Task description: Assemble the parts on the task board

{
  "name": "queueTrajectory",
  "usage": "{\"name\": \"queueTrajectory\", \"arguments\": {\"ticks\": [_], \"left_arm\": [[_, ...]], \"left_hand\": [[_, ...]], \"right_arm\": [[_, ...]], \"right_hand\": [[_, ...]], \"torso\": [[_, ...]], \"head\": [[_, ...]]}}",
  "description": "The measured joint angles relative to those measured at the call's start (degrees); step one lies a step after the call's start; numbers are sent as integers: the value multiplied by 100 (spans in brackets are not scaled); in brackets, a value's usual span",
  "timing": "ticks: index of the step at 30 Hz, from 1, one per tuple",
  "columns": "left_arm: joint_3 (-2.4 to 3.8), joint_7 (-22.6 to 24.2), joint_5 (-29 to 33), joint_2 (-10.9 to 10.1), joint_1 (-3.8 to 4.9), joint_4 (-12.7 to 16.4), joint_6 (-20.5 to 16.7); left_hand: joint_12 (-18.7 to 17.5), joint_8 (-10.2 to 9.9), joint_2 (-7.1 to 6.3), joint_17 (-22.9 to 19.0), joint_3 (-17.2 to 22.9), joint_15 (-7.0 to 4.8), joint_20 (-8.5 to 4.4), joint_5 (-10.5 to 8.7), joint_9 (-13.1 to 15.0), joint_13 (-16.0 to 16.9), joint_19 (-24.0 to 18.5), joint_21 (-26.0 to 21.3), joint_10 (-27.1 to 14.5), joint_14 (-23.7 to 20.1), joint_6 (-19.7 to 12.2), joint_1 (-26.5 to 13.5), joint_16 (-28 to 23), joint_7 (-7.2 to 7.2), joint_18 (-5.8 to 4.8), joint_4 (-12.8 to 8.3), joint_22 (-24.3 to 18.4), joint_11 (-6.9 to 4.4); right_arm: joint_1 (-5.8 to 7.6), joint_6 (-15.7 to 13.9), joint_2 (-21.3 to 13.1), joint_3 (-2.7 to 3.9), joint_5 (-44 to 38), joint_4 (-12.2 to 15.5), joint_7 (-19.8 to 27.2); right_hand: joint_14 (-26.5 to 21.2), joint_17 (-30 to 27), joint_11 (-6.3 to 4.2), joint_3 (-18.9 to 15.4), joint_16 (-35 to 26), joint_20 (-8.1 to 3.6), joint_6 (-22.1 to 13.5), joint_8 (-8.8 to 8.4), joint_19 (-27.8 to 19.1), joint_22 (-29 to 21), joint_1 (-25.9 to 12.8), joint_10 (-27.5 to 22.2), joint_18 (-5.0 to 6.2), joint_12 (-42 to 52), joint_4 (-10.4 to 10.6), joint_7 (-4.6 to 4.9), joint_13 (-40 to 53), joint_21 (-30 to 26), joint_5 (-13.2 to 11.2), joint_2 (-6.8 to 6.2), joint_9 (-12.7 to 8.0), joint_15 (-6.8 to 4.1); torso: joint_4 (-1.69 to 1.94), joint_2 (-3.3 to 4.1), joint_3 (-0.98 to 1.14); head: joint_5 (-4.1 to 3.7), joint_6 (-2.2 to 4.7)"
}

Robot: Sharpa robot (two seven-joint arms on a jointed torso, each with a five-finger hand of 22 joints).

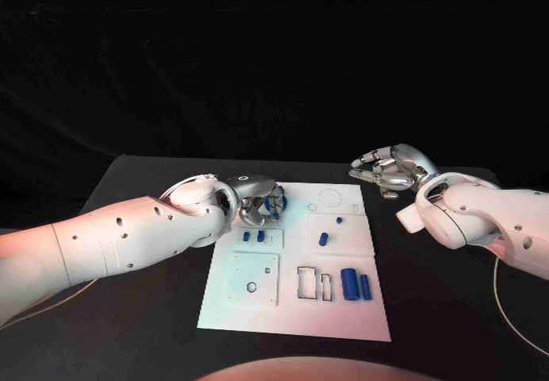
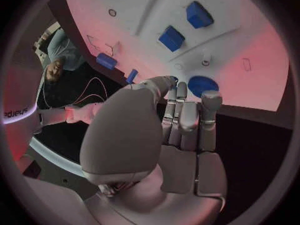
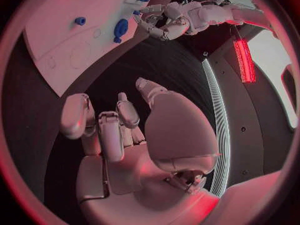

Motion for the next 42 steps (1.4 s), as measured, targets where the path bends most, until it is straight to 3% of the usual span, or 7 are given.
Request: {"name": "queueTrajectory", "arguments": {"ticks": [7, 18, 25, 42], "left_arm": [[67, -34, 209, -352, 38, 190, 56], [77, -130, 357, -566, 43, 207, 253], [71, -186, 387, -554, 37, 150, 405], [46, -248, 320, -265, 5, -156, 512]], "left_hand": [[-28, -15, -22, -5, -16, 0, 0, -5, 0, 0, 0, 23, 41, 0, 40, -38, 28, 1, 0, 16, 42, -1], [-28, -15, -22, -5, -47, 0, 21, -5, 6, 0, 21, 22, 41, -1, 40, -37, 27, 1, 0, 15, 49, -1], [-28, -15, -23, -6, -47, 1, 21, -5, 9, 1, 21, 22, 40, -1, 39, -37, 27, 1, 0, 15, 48, -1], [-49, -37, -46, 24, -47, -20, 20, -6, 14, 1, 62, 57, 60, 19, 62, -59, 27, -22, 0, 15, 90, -21]], "right_arm": [[0, 0, -5, 0, 0, -6, -4], [0, 0, -13, 0, 0, -7, -6], [-2, 0, -3, 0, 0, -8, -6], [-11, 0, 11, 0, -1, -5, -4]], "right_hand": [[0, 0, 0, 0, 0, 0, 0, 0, 0, 0, 0, 0, 0, 0, 0, 0, 0, 0, 0, 0, 0, 0], [0, -1, 0, 0, 0, 0, 0, 0, 0, 0, 0, 0, 0, 0, 0, 0, -1, 0, 0, 0, 0, 0], [0, -1, 0, -17, 0, 0, 0, 0, 0, 0, 0, 0, 0, 0, 16, 0, -1, 0, 0, 0, 0, 0], [0, -1, 0, -17, 0, 0, 0, 0, 0, 0, 0, 0, 0, 0, 16, 0, -1, 0, 0, 0, -5, 0]], "torso": [[24, -1, 3], [19, 4, -1], [19, 6, -3], [8, 8, 3]], "head": [[15, 9], [43, -8], [70, -23], [74, -27]]}}
